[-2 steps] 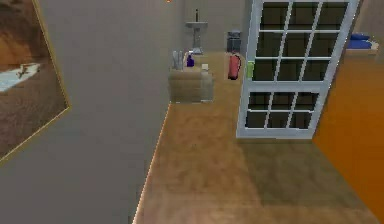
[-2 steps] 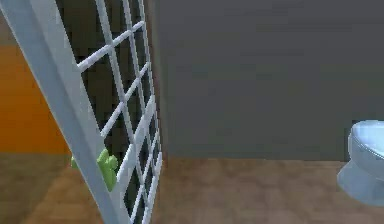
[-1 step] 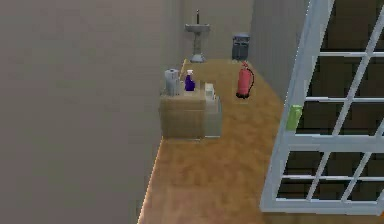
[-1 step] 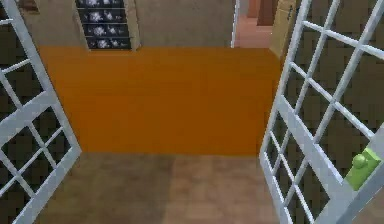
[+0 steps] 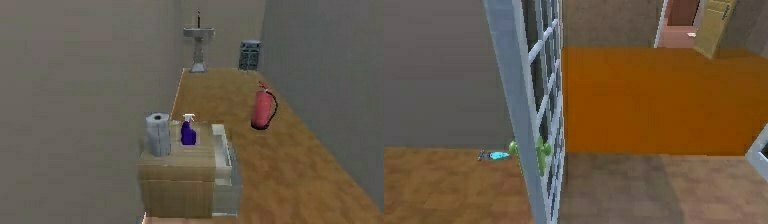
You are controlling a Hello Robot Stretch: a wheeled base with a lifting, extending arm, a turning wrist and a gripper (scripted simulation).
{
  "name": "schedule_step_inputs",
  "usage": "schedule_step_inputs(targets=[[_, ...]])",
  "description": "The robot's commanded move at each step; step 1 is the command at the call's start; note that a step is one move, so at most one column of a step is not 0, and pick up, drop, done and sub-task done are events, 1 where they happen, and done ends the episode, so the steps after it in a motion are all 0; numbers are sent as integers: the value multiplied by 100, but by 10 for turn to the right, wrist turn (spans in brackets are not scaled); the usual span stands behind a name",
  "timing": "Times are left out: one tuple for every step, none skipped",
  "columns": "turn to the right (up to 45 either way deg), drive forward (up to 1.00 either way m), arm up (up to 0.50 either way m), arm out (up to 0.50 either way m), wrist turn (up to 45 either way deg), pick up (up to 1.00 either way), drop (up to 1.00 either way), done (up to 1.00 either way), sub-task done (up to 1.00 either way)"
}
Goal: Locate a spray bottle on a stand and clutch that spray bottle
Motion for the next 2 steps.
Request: schedule_step_inputs(targets=[[90, 0, 0, 0, 0, 0, 0, 0, 0], [0, 25, 0, 0, 0, 0, 0, 0, 0]])
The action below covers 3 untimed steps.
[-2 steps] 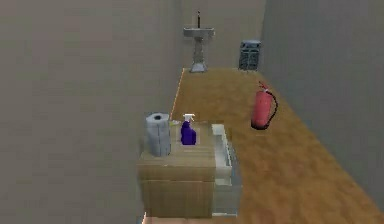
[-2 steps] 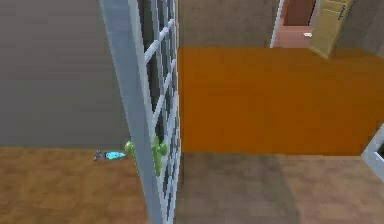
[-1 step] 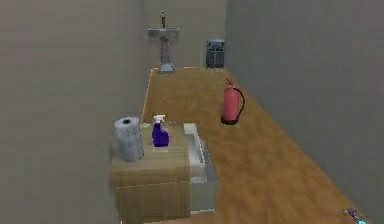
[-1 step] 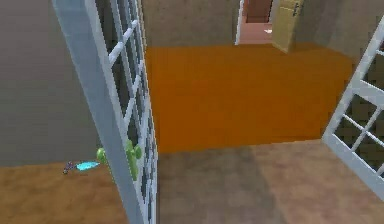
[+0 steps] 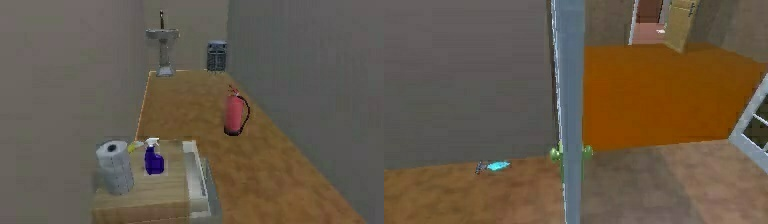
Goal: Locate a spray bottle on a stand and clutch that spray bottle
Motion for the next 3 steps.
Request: schedule_step_inputs(targets=[[450, 0, 0, 0, 0, 0, 0, 0, 0], [120, 0, 0, 0, 0, 0, 0, 0, 0], [0, 25, 0, 0, 0, 0, 0, 0, 0]])
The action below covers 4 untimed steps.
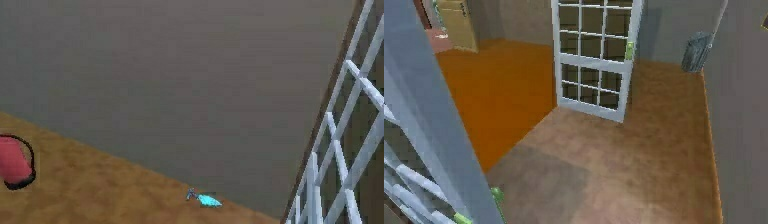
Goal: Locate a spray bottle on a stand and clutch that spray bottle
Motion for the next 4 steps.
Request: schedule_step_inputs(targets=[[-450, 0, 0, 0, 0, 0, 0, 0, 0], [-180, 0, 0, 0, 0, 0, 0, 0, 0], [0, 15, 0, 0, 0, 0, 0, 0, 0], [-450, 0, 0, 0, 0, 0, 0, 0, 0]])
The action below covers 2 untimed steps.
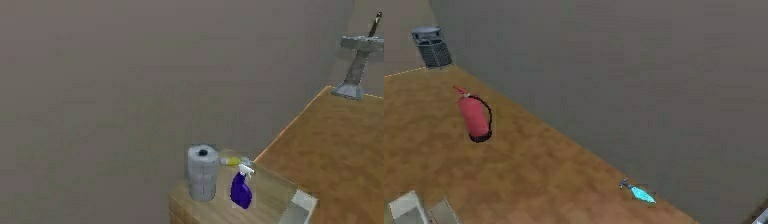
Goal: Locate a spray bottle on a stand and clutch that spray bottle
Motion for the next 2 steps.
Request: schedule_step_inputs(targets=[[-450, 0, 0, 0, 0, 0, 0, 0, 0], [-240, 0, 0, 0, 0, 0, 0, 0, 0]])
